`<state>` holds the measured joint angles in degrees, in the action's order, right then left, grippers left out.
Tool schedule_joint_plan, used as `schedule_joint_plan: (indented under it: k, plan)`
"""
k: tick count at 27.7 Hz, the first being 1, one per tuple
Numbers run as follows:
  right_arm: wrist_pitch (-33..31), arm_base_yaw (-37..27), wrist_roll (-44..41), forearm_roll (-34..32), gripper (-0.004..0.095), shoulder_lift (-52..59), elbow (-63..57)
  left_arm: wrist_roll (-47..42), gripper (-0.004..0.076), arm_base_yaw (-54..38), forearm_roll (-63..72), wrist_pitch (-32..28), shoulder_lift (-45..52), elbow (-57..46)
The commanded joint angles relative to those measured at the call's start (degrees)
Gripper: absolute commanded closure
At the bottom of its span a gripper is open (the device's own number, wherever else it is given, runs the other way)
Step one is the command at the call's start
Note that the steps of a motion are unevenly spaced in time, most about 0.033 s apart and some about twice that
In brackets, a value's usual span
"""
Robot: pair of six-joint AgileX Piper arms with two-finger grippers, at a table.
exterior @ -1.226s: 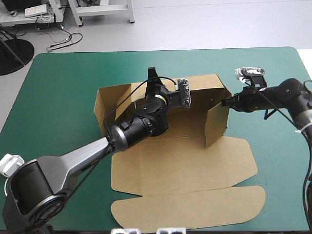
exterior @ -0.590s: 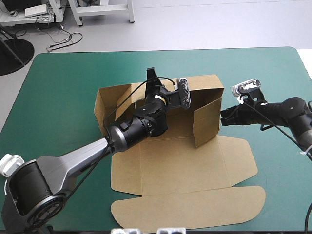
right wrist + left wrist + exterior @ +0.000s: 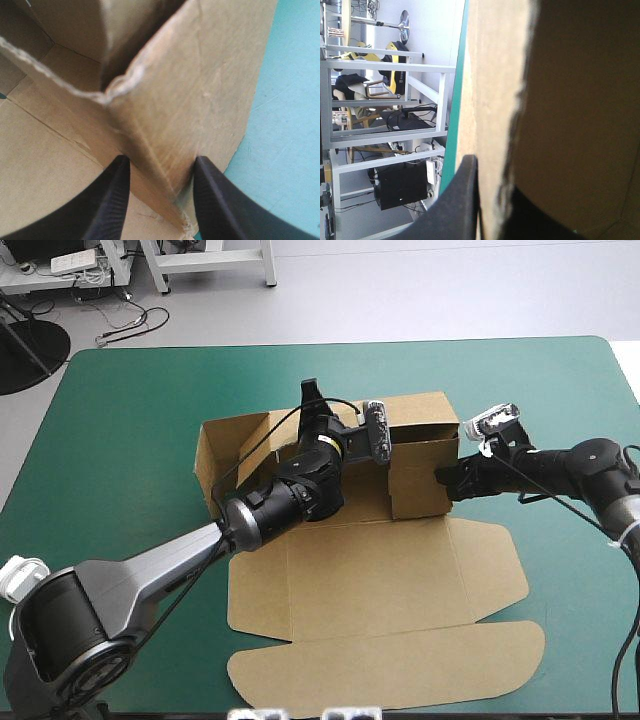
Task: Fold the box
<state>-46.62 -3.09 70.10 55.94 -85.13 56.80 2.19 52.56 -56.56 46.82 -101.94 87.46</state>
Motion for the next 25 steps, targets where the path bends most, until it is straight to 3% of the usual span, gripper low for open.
schedule_joint_plan:
  k: [1,7,12,19,23,24,25]
  plan:
    - [3.4,-0.2,2.1,5.2,0.0526,0.9,1.3,-1.5,0.0734,0.9,3.7,0.5,1.8,0.3]
    - [6.2,-0.2,7.0,12.2,0.0622,-1.0,1.3,-1.2,0.0734,2.4,3.5,0.4,1.8,0.3]
    - [6.2,-0.2,9.1,13.7,0.0927,-1.3,1.3,-1.2,0.0734,2.8,3.6,0.6,1.8,0.3]
    - [4.6,-0.2,8.6,11.8,0.0908,-1.3,1.3,-1.2,0.0724,2.8,3.1,0.9,1.8,0.3]
    - [4.2,-0.2,5.2,8.1,0.0908,-1.3,1.3,-1.2,0.0575,2.8,-0.3,0.7,1.8,0.3]
    - [4.2,-0.2,4.9,7.5,0.0908,-1.3,1.3,-1.2,0.0517,2.8,-1.1,0.7,1.8,0.3]
    - [4.2,-0.2,4.5,6.8,0.0908,-1.3,1.3,-1.2,0.0372,2.8,-2.9,0.7,1.8,0.3]
